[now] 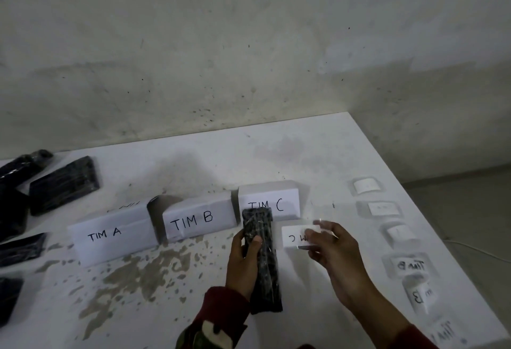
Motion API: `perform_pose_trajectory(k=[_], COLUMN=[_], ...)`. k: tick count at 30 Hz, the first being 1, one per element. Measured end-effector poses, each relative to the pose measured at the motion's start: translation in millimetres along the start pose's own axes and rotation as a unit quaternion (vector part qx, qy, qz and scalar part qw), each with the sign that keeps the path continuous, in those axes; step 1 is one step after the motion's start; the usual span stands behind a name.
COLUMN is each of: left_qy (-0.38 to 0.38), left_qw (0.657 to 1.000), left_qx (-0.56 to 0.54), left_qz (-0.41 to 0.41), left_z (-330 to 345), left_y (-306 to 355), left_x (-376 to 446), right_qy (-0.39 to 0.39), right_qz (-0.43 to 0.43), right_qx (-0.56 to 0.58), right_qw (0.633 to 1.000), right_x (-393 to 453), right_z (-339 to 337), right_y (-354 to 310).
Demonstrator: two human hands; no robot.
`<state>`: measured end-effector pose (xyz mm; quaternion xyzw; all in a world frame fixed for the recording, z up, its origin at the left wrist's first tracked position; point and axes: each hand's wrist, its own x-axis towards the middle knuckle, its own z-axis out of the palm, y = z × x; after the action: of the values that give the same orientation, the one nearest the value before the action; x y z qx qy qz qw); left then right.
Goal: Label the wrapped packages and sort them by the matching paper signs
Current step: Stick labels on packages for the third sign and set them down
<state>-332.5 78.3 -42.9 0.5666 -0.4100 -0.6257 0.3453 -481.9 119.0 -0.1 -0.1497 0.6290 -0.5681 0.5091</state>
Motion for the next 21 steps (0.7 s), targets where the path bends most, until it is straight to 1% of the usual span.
perform_pose_trajectory(k=[5,10,14,16,21], left_qy=[-0.01,-0.012,-0.022,-0.032,-0.045], left_qw=[1.0,1.0,0.999,0.998,0.997], left_qx=[0.002,-0.019,-0.04,-0.047,-0.06], left_qz=[-0.012,-0.019,-0.027,-0.033,-0.025], left_z=[-1,-3,-4,-4,-4], left_y=[0,1,2,2,2], left_x=[0,2,1,1,1], right_qy=[-0.031,-0.053,-0.06,-0.067,-0.124], right_qz=[-0.037,-0.06,-0.053,-0.063,-0.061], right_qx=[-0.056,-0.106,-0.097,-0.101,-0.1], right_qw=[0.997,0.991,0.992,0.991,0.985], right_x=[-5,-7,-8,-9,-12], right_z=[0,-2,0,1,4], right_y=[-3,-7,-9,-9,-11])
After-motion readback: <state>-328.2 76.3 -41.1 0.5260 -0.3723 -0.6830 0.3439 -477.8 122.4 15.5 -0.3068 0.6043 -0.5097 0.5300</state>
